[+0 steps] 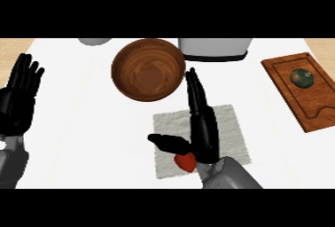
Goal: Pick the tomato from the placemat and place it in the bowl
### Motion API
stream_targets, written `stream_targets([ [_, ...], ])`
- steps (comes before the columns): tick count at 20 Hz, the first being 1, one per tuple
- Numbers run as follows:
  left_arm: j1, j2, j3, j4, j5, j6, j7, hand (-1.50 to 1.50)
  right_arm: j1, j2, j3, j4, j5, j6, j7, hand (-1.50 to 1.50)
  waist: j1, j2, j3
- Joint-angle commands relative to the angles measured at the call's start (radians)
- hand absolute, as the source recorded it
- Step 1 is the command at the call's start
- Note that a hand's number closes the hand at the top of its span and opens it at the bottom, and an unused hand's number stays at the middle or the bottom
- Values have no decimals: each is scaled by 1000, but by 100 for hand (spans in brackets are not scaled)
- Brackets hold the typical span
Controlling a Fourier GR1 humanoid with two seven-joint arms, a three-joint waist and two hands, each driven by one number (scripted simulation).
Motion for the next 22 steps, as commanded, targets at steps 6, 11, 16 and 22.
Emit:
stream_targets([
  [6, 20, 32, 51, -2, 9, -5, 4, 0, 1, 31, 67, -62, 532, 190, 533, -150, -40, -12, -1],
  [11, 27, 17, 33, 7, -9, 4, 0, 0, -14, 39, 99, -206, 553, 560, 794, -150, -52, -12, -1],
  [16, 4, 15, 28, -1, -8, -3, 7, 0, -51, 42, 145, -342, 437, 882, 1022, -150, -28, -2, 1],
  [22, 30, 32, 58, -36, 30, -45, 6, 0, -26, 42, 121, -452, 316, 1123, 1164, -150, -3, 2, 2],
])
